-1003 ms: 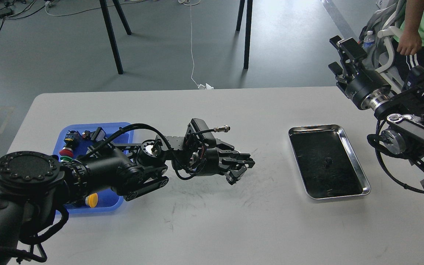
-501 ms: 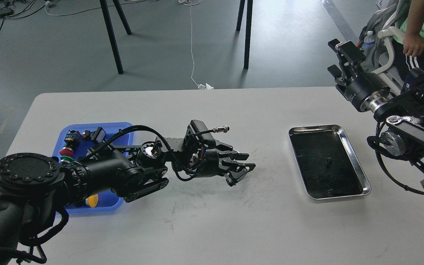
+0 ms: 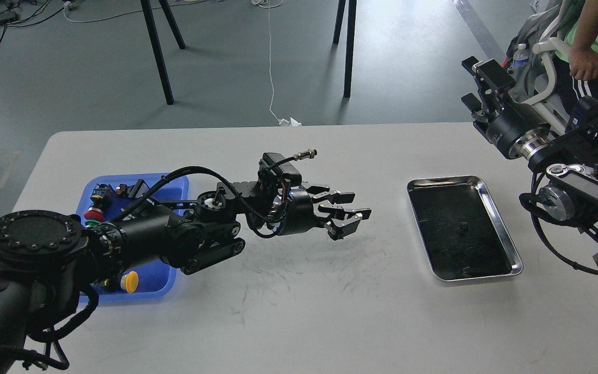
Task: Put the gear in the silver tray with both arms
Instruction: 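Release the part on the table and raise the left arm away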
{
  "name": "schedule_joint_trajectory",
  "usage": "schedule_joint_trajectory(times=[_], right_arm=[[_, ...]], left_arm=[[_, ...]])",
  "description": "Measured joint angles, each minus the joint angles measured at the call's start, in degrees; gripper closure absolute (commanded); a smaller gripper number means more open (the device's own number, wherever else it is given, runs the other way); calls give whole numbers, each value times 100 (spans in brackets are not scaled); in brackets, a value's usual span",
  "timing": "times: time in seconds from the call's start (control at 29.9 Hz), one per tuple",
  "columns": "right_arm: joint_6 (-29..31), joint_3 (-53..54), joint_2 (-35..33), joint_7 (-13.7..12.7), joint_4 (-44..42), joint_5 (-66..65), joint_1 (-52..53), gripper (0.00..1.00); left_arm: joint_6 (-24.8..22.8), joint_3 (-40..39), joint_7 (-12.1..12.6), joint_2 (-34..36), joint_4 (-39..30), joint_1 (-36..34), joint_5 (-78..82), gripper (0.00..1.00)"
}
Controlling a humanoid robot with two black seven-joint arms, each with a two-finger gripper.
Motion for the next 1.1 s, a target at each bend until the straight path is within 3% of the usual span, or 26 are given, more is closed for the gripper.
schedule_joint_trajectory(times=[0.1, 0.23, 0.5, 1.1], right_arm=[[10, -2, 1, 0, 50, 0, 0, 5], [34, -14, -4, 0, 70, -14, 9, 5], [267, -525, -103, 0, 136, -42, 228, 5], [1311, -3279, -401, 0, 491, -98, 1931, 5]], left_arm=[[25, -234, 1, 304, 25, -89, -326, 13], [104, -566, 2, 699, 47, -163, -774, 2], [153, -1028, 2, 1246, 150, -197, -1587, 2], [-875, -1592, 2, 1924, 745, -29, -4864, 2]])
